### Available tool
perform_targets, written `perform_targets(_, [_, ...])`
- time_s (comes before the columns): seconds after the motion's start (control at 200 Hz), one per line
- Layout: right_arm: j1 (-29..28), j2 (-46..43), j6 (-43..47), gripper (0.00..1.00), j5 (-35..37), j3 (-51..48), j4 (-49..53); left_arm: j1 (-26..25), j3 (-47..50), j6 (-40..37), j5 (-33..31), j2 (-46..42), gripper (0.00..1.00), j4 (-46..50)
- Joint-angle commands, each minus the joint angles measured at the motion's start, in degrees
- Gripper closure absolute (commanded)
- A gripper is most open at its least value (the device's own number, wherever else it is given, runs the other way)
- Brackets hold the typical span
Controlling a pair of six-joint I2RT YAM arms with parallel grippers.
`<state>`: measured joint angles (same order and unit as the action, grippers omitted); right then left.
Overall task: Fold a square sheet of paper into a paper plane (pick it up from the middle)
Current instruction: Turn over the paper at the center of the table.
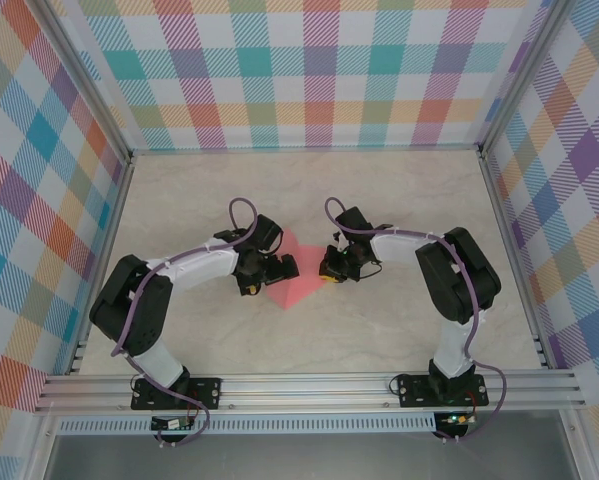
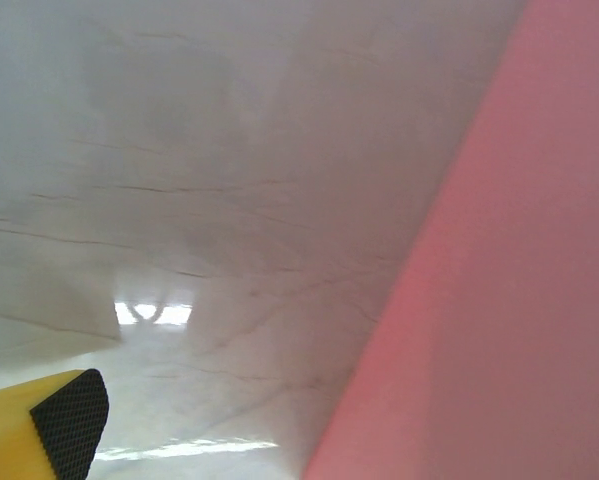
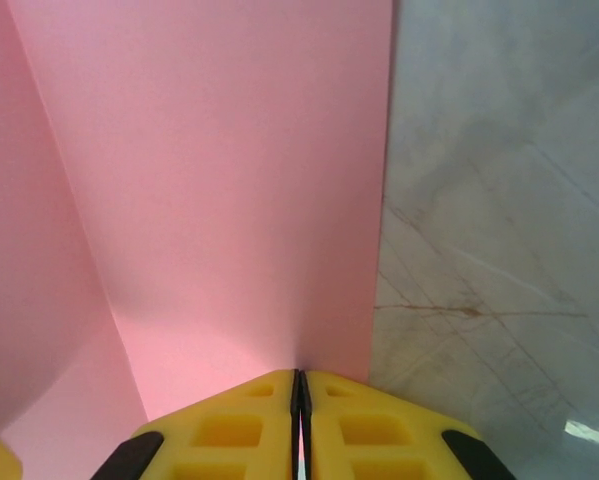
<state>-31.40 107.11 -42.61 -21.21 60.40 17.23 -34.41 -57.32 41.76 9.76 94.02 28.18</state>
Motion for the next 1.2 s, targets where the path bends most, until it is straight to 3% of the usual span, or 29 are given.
perform_targets(0.0, [0.01,-1.14,1.47,0.88,0.92,1.53,2.40,-0.04,1.87,-2.33,12.21,-3.59,0.00,-9.32])
perform_targets(0.23, [0.65,-9.41,0.59,0.83,1.89,0.60,2.29,-0.04,2.51,-2.04,22.73,-4.87,0.00,-19.24])
perform_targets(0.44, [3.22,-19.32,-2.46,0.66,8.65,-5.22,3.33,1.24,3.19,-1.88,16.32,-7.68,0.00,-17.50])
perform_targets(0.56, [3.11,-21.24,-0.06,0.62,5.41,-4.12,4.40,3.05,4.62,1.09,11.75,-7.80,0.05,-16.21])
perform_targets(0.665, [0.74,-20.98,2.33,0.62,2.96,-0.92,6.29,4.74,6.74,4.02,12.57,-6.52,0.13,-18.27])
perform_targets(0.775, [-3.75,-19.73,3.24,0.64,5.74,2.83,8.51,5.23,8.03,6.01,13.83,-4.47,0.28,-20.22])
perform_targets(0.89, [-8.33,-15.81,3.32,0.72,9.91,6.73,10.54,6.56,8.65,7.89,10.05,-3.58,0.43,-17.44])
perform_targets(0.98, [-10.67,-11.84,3.23,0.76,11.91,10.02,12.47,8.23,9.58,8.85,7.01,-3.57,0.49,-14.49])
perform_targets(1.195, [-14.75,-0.94,4.02,0.77,15.43,18.42,18.39,10.48,11.76,10.06,3.13,-5.31,0.52,-10.75])
